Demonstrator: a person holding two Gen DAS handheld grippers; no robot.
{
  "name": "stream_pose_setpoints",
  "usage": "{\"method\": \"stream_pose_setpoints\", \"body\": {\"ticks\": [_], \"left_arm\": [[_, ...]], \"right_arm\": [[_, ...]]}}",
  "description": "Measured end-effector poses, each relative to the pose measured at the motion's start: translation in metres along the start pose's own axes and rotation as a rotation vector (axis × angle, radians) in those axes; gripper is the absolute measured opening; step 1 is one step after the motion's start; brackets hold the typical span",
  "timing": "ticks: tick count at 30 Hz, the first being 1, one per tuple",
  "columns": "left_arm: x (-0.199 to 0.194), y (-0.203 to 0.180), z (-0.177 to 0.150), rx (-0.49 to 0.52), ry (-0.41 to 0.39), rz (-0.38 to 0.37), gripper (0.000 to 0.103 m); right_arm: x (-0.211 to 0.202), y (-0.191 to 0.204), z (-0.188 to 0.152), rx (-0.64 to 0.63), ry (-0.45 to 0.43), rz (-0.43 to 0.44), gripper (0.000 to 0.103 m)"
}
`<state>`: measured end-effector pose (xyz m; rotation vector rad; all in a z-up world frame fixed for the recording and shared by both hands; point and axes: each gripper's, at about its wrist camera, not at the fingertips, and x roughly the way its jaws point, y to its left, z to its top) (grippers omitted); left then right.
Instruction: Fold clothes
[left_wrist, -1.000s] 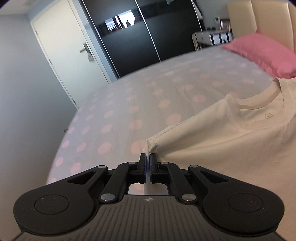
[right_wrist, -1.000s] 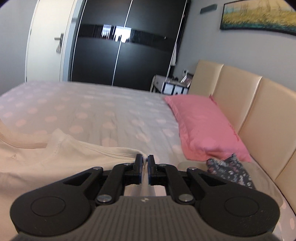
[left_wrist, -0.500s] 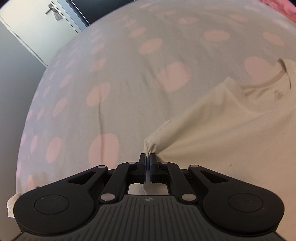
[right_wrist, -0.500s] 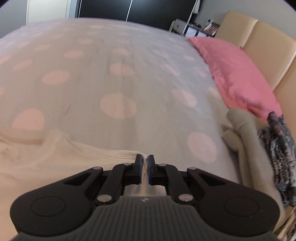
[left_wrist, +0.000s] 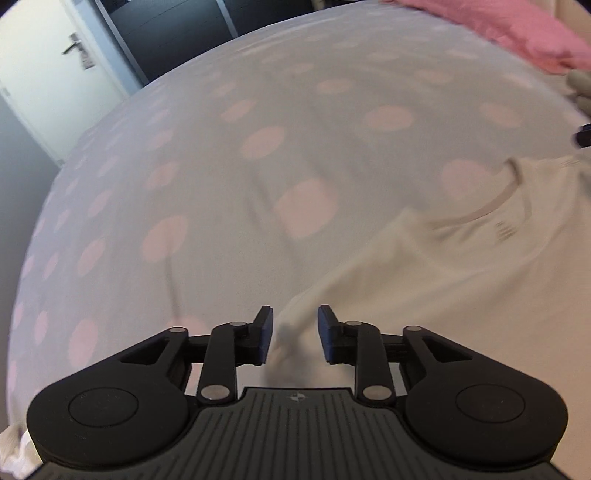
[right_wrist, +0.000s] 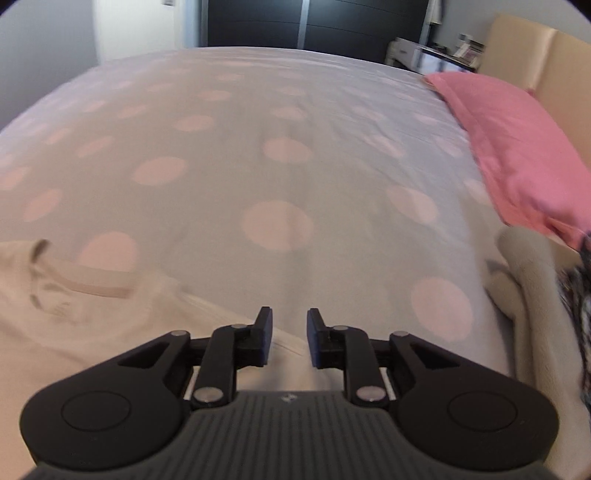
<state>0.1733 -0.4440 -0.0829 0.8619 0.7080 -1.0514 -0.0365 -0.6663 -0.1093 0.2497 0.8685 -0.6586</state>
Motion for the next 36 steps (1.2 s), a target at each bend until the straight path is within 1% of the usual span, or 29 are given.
{"method": "stream_pose_setpoints", "body": {"ticks": [2,3,4,7,8,10,11,12,13,14,16,17,19,21,23,25,27,28,31,32,34,35,36], "left_arm": [[0.009,-0.009,0.012,0.037,0.001,-0.034,0.028],[0.015,-0.014,0.016,0.052,0.004,-0.040,0.028],[0.023,-0.018,0.019,0.058,0.012,-0.045,0.029],[0.047,-0.021,0.025,0.051,0.035,-0.080,0.029],[0.051,-0.021,0.024,0.040,0.027,-0.089,0.029],[0.058,-0.021,0.023,0.016,0.007,-0.110,0.028],[0.059,-0.019,0.023,-0.002,-0.012,-0.129,0.019],[0.059,-0.019,0.022,-0.015,-0.031,-0.149,0.012],[0.058,-0.020,0.020,-0.017,-0.050,-0.171,0.001],[0.055,-0.023,0.019,-0.011,-0.073,-0.182,0.000],[0.049,-0.030,0.017,0.016,-0.125,-0.158,0.000],[0.048,-0.031,0.018,0.011,-0.140,-0.137,0.000],[0.051,-0.029,0.023,-0.015,-0.138,-0.088,0.000],[0.060,-0.028,0.027,-0.032,-0.105,-0.050,0.000],[0.065,-0.029,0.028,-0.024,-0.094,-0.026,0.000],[0.063,-0.025,0.029,-0.046,-0.093,-0.006,0.000],[0.059,-0.018,0.027,-0.065,-0.086,0.040,0.000],[0.056,-0.012,0.025,-0.077,-0.085,0.056,0.000],[0.039,0.007,0.012,-0.131,-0.071,0.060,0.000],[0.032,0.012,0.007,-0.146,-0.067,0.060,0.002],[0.014,0.017,-0.005,-0.146,-0.064,0.072,0.004],[0.004,0.019,-0.012,-0.142,-0.060,0.077,0.006],[-0.006,0.019,-0.020,-0.137,-0.049,0.079,0.007]], "right_arm": [[0.009,0.009,0.005,-0.026,0.015,0.072,0.036],[0.014,0.014,0.007,-0.042,0.020,0.096,0.039],[0.021,0.019,0.009,-0.061,0.022,0.103,0.039],[0.040,0.027,0.011,-0.091,0.026,0.123,0.039],[0.046,0.028,0.012,-0.088,0.032,0.138,0.039],[0.056,0.028,0.010,-0.079,0.042,0.167,0.036],[0.058,0.029,0.009,-0.081,0.041,0.176,0.024],[0.058,0.029,0.008,-0.087,0.030,0.190,0.006],[0.057,0.030,0.007,-0.093,0.017,0.205,0.003],[0.055,0.030,0.006,-0.100,-0.003,0.209,0.002],[0.051,0.030,0.007,-0.098,-0.057,0.191,0.002],[0.049,0.028,0.010,-0.087,-0.077,0.181,0.001],[0.048,0.025,0.014,-0.067,-0.102,0.154,0.001],[0.056,0.027,0.015,-0.069,-0.075,0.131,0.000],[0.059,0.027,0.014,-0.066,-0.060,0.117,0.001],[0.060,0.028,0.014,-0.060,-0.047,0.102,0.001],[0.059,0.022,0.016,-0.046,-0.044,0.040,0.002],[0.056,0.015,0.017,-0.021,-0.038,0.019,0.006],[0.040,-0.013,0.017,0.088,-0.023,0.029,0.007],[0.030,-0.018,0.014,0.100,-0.020,0.031,0.008],[0.009,-0.027,0.004,0.107,-0.014,0.032,0.009],[-0.002,-0.031,0.000,0.111,-0.011,0.033,0.011],[-0.013,-0.035,-0.005,0.114,-0.008,0.034,0.015]]}}
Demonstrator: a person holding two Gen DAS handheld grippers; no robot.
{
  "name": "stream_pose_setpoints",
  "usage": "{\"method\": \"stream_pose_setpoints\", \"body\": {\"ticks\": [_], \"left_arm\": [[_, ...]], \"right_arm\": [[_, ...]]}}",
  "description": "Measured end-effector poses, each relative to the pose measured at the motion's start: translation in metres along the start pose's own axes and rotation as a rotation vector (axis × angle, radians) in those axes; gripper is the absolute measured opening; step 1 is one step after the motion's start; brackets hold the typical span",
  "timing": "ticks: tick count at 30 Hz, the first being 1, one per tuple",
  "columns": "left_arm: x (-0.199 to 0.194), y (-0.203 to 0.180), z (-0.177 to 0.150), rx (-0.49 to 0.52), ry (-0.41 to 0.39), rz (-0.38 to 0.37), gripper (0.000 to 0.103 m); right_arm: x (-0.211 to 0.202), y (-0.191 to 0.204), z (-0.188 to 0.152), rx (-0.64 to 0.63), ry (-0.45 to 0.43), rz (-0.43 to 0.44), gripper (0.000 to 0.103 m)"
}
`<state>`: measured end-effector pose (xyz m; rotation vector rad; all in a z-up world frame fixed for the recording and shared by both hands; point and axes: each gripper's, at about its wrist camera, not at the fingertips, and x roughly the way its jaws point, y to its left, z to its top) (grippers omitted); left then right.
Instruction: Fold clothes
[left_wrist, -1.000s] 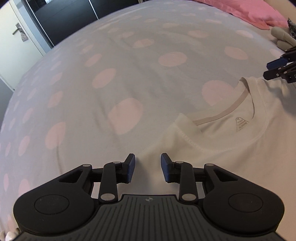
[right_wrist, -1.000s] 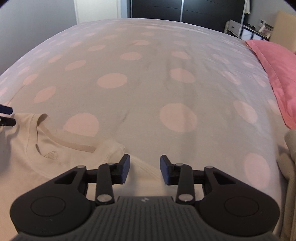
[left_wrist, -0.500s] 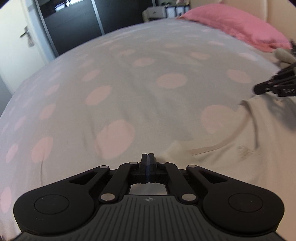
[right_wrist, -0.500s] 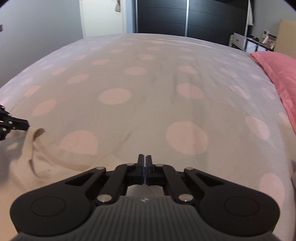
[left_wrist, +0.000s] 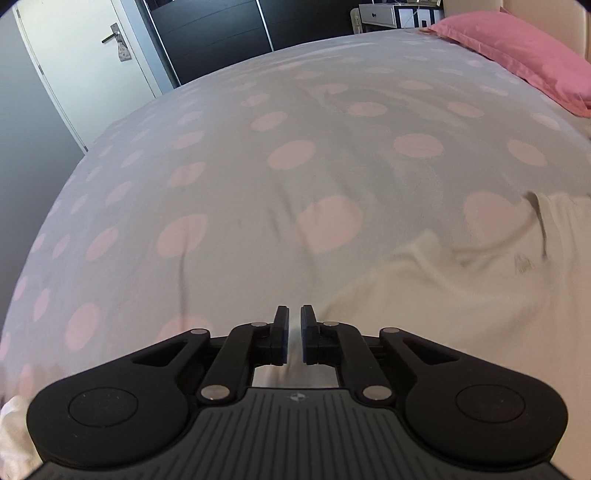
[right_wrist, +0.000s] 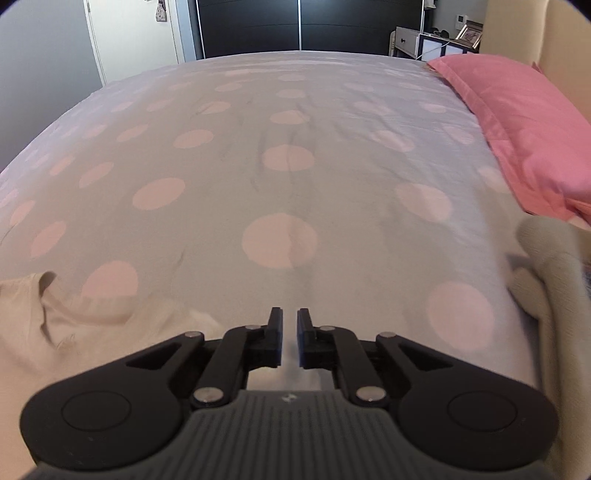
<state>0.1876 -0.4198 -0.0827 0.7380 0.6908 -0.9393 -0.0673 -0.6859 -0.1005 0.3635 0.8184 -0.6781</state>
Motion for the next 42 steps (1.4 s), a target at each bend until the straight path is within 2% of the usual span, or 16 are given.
{"method": "stream_pose_setpoints", "body": {"ticks": [1,3,4,7,9,13,15,18,19,22,23,26,28,30,35,42], "left_arm": [[-0.009,0.002,-0.006,0.003,0.010,0.000,0.007],[-0.027,0.003,-0.018,0.010,0.037,0.001,0.007],[-0.037,0.003,-0.024,0.017,0.051,0.007,0.008],[-0.065,0.003,-0.042,0.046,0.088,0.025,0.012],[-0.081,0.005,-0.053,0.041,0.102,0.033,0.015],[-0.108,0.012,-0.075,-0.005,0.117,0.045,0.016],[-0.118,0.017,-0.086,-0.043,0.118,0.048,0.016],[-0.126,0.022,-0.096,-0.090,0.109,0.046,0.016],[-0.128,0.023,-0.098,-0.101,0.108,0.049,0.016],[-0.132,0.028,-0.099,-0.129,0.107,0.068,0.016],[-0.133,0.029,-0.100,-0.138,0.106,0.071,0.016],[-0.134,0.034,-0.101,-0.156,0.104,0.074,0.016],[-0.131,0.035,-0.101,-0.159,0.109,0.077,0.016],[-0.127,0.035,-0.102,-0.157,0.121,0.081,0.016],[-0.122,0.033,-0.100,-0.154,0.111,0.067,0.016],[-0.113,0.024,-0.094,-0.142,0.077,0.038,0.016]], "right_arm": [[-0.012,-0.001,-0.007,-0.004,0.009,0.007,0.016],[-0.036,-0.001,-0.024,-0.018,0.032,0.024,0.028],[-0.049,-0.001,-0.032,-0.025,0.043,0.032,0.031],[-0.078,0.010,-0.062,-0.101,0.097,0.068,0.037],[-0.092,0.017,-0.083,-0.154,0.127,0.084,0.045],[-0.103,0.025,-0.116,-0.211,0.171,0.075,0.048],[-0.099,0.030,-0.124,-0.240,0.164,0.041,0.048],[-0.090,0.032,-0.127,-0.243,0.132,-0.022,0.046],[-0.085,0.031,-0.127,-0.238,0.146,-0.026,0.045],[-0.072,0.032,-0.126,-0.248,0.193,-0.042,0.034],[-0.069,0.032,-0.125,-0.251,0.196,-0.056,0.022],[-0.071,0.026,-0.117,-0.174,0.201,-0.048,0.014],[-0.076,0.022,-0.112,-0.129,0.200,-0.032,0.013],[-0.079,0.019,-0.109,-0.121,0.190,-0.034,0.007],[-0.089,-0.002,-0.091,-0.069,0.133,-0.088,0.005],[-0.086,-0.060,-0.077,0.039,0.094,-0.205,0.005]]}}
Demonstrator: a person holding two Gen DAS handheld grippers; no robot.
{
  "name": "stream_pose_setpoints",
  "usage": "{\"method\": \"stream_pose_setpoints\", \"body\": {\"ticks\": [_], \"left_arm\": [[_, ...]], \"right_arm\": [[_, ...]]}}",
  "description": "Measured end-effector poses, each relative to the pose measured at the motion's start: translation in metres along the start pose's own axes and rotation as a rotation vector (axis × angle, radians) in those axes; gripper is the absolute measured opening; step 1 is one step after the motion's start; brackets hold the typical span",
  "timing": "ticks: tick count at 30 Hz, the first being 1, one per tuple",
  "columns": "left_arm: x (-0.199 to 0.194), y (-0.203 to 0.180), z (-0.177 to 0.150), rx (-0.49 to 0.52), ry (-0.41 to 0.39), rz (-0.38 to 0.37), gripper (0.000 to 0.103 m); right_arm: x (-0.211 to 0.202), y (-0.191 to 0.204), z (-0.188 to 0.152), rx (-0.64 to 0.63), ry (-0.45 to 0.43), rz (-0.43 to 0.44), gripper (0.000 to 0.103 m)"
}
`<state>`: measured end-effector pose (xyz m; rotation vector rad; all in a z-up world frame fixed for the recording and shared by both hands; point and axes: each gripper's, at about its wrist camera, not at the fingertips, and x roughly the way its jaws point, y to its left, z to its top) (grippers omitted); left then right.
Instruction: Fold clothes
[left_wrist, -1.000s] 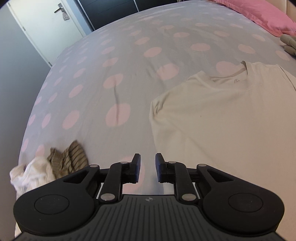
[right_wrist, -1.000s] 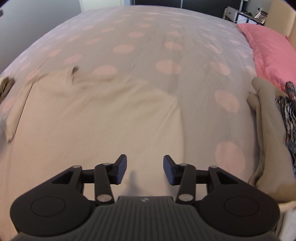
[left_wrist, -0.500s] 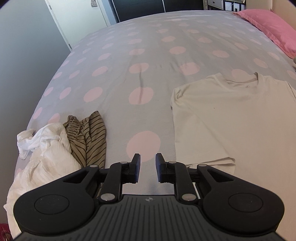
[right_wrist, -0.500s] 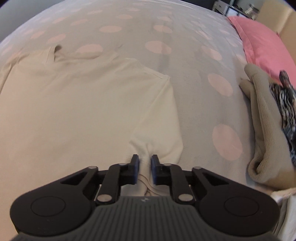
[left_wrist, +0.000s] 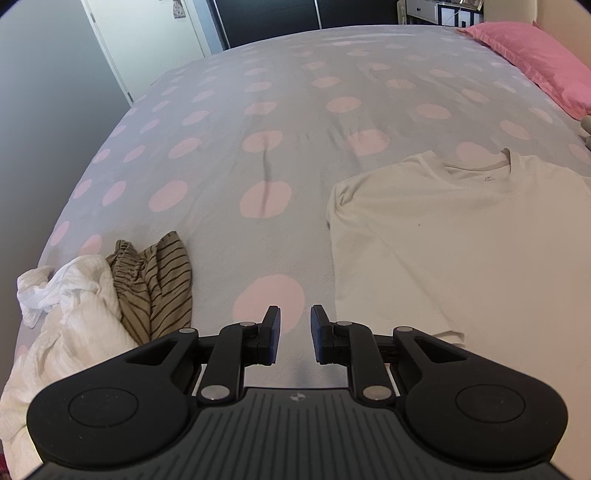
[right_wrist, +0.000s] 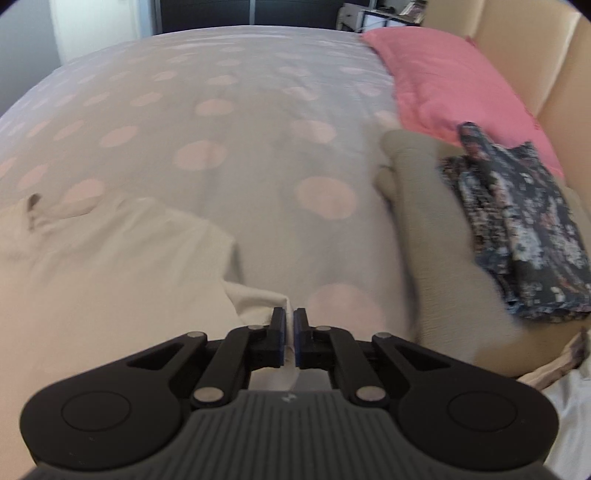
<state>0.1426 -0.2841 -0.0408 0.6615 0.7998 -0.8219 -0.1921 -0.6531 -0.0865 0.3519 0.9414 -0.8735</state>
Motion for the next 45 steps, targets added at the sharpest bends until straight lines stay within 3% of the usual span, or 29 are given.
{"method": "stream_pose_setpoints", "body": {"ticks": [7,12,15,18,25,29,31,33,37,41,42,45], "left_arm": [[0.013,-0.014,0.007,0.048,0.020,-0.030,0.016],[0.019,-0.021,0.010,0.064,0.030,-0.041,0.016],[0.016,-0.024,0.008,0.074,0.014,-0.073,0.016],[0.011,-0.034,0.001,0.116,-0.004,-0.122,0.016],[0.008,-0.076,-0.017,0.241,-0.019,-0.258,0.044],[0.018,-0.090,-0.020,0.270,0.008,-0.176,0.044],[0.020,-0.079,-0.018,0.226,-0.014,-0.147,0.044],[0.028,-0.059,-0.014,0.155,-0.006,-0.119,0.044],[0.048,-0.025,-0.010,0.030,0.036,-0.061,0.043],[0.068,-0.010,-0.015,-0.066,0.121,-0.099,0.042],[0.072,-0.008,-0.017,-0.097,0.135,-0.121,0.040],[0.076,-0.004,-0.016,-0.156,0.155,-0.166,0.019]], "right_arm": [[0.025,-0.014,-0.001,0.021,0.035,-0.031,0.005],[0.039,-0.028,-0.001,0.051,0.055,-0.148,0.006],[0.033,-0.044,-0.003,0.139,0.059,-0.125,0.007],[0.021,-0.044,-0.005,0.149,0.047,-0.122,0.009],[0.002,-0.022,-0.004,0.114,0.051,-0.085,0.014],[0.001,-0.009,-0.006,0.070,0.056,-0.083,0.016],[0.001,-0.006,-0.006,0.054,0.057,-0.083,0.018],[0.001,-0.006,-0.006,0.051,0.057,-0.085,0.024],[0.009,-0.009,-0.007,0.060,0.077,-0.102,0.024],[0.015,-0.014,-0.010,0.090,0.112,-0.095,0.026],[0.017,-0.017,-0.010,0.103,0.120,-0.092,0.028],[0.022,-0.022,-0.012,0.133,0.141,-0.104,0.029]]}}
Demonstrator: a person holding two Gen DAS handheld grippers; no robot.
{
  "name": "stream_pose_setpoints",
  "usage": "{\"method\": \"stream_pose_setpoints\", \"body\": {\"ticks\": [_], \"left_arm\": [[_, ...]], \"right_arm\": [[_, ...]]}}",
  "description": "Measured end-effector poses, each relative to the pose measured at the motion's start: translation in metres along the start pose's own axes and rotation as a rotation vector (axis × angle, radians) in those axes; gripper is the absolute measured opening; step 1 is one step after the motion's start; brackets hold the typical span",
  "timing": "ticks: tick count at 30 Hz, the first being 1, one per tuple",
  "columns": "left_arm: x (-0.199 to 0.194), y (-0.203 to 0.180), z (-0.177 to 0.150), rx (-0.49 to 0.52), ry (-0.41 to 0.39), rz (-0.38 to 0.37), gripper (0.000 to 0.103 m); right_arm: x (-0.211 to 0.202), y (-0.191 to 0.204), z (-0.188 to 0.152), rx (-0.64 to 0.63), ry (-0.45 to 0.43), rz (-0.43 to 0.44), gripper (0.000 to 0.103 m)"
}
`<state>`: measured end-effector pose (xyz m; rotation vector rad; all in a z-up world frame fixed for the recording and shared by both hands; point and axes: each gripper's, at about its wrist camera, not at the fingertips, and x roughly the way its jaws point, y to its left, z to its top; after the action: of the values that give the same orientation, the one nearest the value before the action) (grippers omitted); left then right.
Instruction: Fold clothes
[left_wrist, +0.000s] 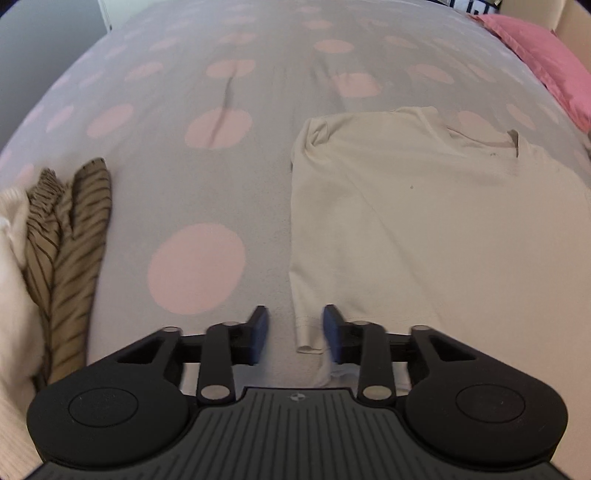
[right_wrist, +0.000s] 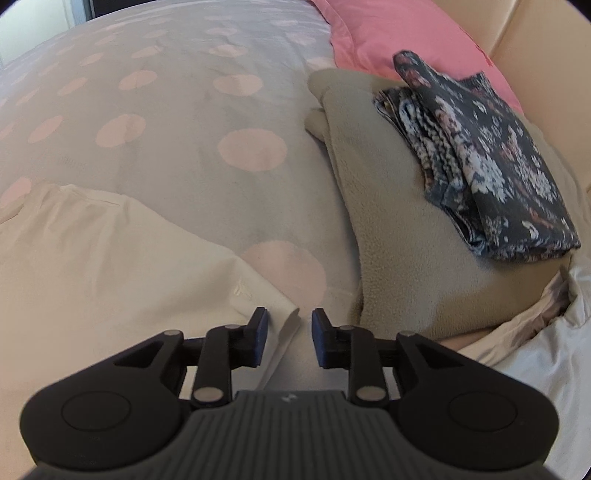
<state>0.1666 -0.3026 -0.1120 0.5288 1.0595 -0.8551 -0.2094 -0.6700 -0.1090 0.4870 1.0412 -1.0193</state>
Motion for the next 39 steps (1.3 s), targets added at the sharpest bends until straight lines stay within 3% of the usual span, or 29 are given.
{"method": "stream_pose_setpoints", "body": {"ticks": [1,2,5,9,14,20,23,26,33,39], "left_arm": [[-0.001,0.001,0.002,-0.012,0.001,-0.006,0.003],[-0.002,0.003,0.005,-0.024,0.002,-0.011,0.000],[-0.013,0.008,0.016,-0.050,-0.026,-0.005,0.000],[-0.029,0.026,0.032,-0.082,-0.084,0.101,0.000],[-0.029,0.043,0.041,-0.057,-0.153,0.298,0.000],[-0.017,0.043,0.059,0.018,-0.176,0.404,0.000],[0.003,0.042,0.064,-0.001,-0.062,0.422,0.000],[0.016,0.040,0.055,0.053,-0.017,0.449,0.003],[-0.017,0.027,0.046,0.055,-0.124,0.450,0.007],[-0.056,-0.031,0.029,0.160,-0.118,0.300,0.007]], "right_arm": [[0.001,-0.001,0.000,0.004,0.004,-0.006,0.029],[0.002,-0.002,-0.001,0.005,0.006,-0.011,0.029],[0.003,-0.005,-0.001,0.008,0.010,-0.017,0.029],[0.005,-0.006,-0.003,0.007,0.016,-0.027,0.029],[0.008,-0.006,-0.004,0.008,0.024,-0.037,0.029],[0.009,0.000,-0.005,0.000,0.025,-0.043,0.029],[0.009,0.002,-0.005,-0.003,0.030,-0.046,0.029],[0.009,0.003,-0.006,-0.004,0.034,-0.048,0.029],[-0.010,0.000,-0.016,0.039,0.057,0.014,0.029],[-0.051,0.026,-0.056,-0.068,0.103,0.121,0.029]]}}
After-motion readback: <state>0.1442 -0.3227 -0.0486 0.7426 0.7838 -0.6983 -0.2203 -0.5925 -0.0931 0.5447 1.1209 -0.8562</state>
